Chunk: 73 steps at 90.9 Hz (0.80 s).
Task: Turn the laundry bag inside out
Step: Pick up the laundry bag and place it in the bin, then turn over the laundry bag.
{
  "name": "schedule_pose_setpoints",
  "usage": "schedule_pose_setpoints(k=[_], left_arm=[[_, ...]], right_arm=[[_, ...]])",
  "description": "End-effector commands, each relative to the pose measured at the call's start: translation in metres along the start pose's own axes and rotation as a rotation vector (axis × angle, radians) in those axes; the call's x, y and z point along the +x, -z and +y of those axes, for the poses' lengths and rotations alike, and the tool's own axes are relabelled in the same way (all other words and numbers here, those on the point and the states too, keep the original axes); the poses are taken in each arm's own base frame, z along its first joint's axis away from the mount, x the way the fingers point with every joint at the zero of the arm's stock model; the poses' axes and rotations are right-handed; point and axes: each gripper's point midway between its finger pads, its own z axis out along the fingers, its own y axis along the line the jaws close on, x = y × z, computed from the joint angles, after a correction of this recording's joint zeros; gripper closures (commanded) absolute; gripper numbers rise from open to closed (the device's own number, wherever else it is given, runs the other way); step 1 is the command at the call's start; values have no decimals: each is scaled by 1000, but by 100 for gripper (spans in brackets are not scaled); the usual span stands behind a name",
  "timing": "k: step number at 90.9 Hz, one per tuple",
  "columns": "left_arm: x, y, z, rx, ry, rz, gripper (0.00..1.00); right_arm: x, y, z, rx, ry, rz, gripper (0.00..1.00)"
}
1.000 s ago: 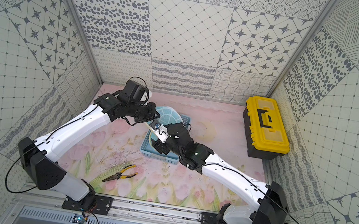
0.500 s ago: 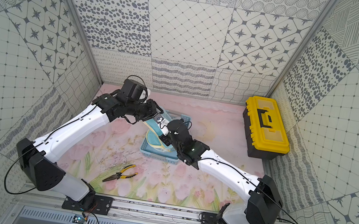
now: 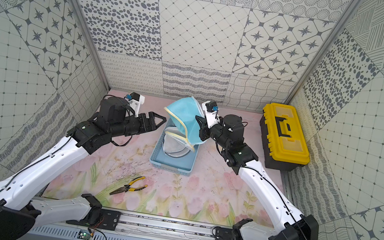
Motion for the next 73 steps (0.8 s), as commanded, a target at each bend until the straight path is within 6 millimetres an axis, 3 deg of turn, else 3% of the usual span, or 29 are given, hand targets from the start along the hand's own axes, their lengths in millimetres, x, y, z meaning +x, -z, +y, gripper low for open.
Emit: schedule_pose_setpoints(k=[1,10,28,59,69,73], left_arm=[[0,0,-15,116,-131,-27,11],[13,0,-25,211,-143,1,12],[17,9,-32,269,-184,-20,11],[10,-11,-43,254,-149,-24,8],[8,-20,-47,264,-123,-22,17],[7,-24,-47,254,-114,-23,27]], right_arm=[[-22,16,20,-160,-51,-97,100],[-31,26,20,-205,-80,-130,100],[-47,42,16,-266,-125,-209,100],[-54,38,25,-393,-183,-225,100],[-47,37,27,-398,-195,-211,100],[-45,37,27,-395,-201,-209,100]])
